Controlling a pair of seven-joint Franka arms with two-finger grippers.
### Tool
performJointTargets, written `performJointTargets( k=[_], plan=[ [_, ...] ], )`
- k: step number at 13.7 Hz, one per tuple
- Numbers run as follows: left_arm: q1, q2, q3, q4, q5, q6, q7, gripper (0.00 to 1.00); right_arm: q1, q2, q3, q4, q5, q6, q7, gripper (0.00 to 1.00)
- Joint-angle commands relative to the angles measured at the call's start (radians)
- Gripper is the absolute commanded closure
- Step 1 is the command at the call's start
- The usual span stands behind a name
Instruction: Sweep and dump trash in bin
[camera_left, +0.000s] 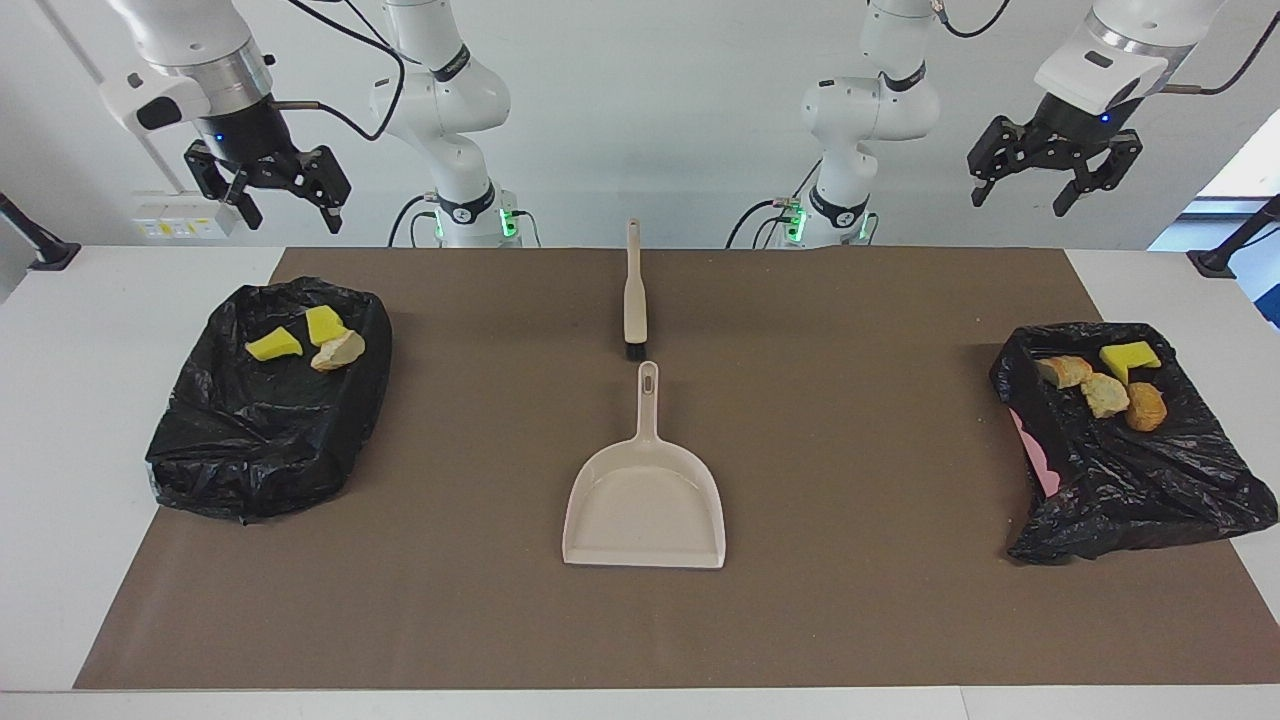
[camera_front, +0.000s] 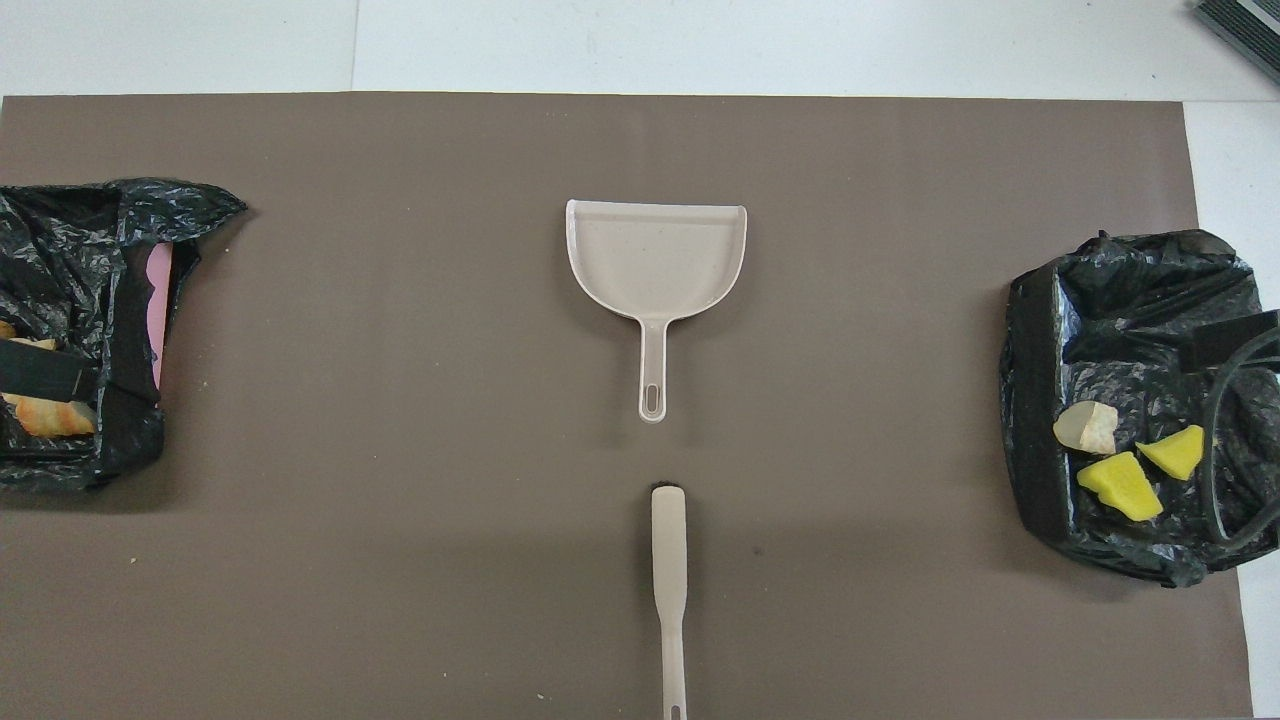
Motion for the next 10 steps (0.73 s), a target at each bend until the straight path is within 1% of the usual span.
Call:
performJointTargets(
  k=[1,10],
  plan=[
    [0.015,-0.009,-0.010,-0.003,-0.008,-0.015,-0.019,0.00,-0.001,0.000,0.001,-0.002,0.011,0.017,-0.004,0.00],
    [0.029,-0.009,-0.004,-0.004,-0.022,-0.014,-0.036,0.00,-0.003,0.000,0.001,-0.002,0.011,0.014,-0.013,0.00]
  ],
)
